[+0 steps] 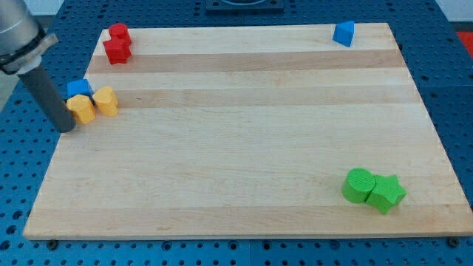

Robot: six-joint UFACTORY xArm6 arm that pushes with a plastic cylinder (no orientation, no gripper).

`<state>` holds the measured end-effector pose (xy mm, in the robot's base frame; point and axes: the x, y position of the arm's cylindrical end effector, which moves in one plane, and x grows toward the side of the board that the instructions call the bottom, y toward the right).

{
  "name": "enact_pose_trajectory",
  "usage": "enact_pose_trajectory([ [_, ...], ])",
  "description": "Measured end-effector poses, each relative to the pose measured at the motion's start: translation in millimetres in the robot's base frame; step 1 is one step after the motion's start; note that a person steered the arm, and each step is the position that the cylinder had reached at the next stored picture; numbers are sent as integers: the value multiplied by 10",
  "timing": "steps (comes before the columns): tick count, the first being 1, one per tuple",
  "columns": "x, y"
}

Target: Separate blue cube from yellow hexagon

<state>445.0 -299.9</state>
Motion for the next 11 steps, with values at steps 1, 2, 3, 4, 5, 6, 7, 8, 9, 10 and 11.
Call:
enact_pose_trajectory([
  [1, 102, -1],
  [2, -39, -52],
  [3, -259, -51],
  [4, -817, 36],
  [5, -1033, 31],
  [6, -1035, 26],
  [7, -1049, 278],
  [8, -1060, 766],
  [9, -1184, 999],
  [10, -1269, 649],
  [11, -1427, 541],
])
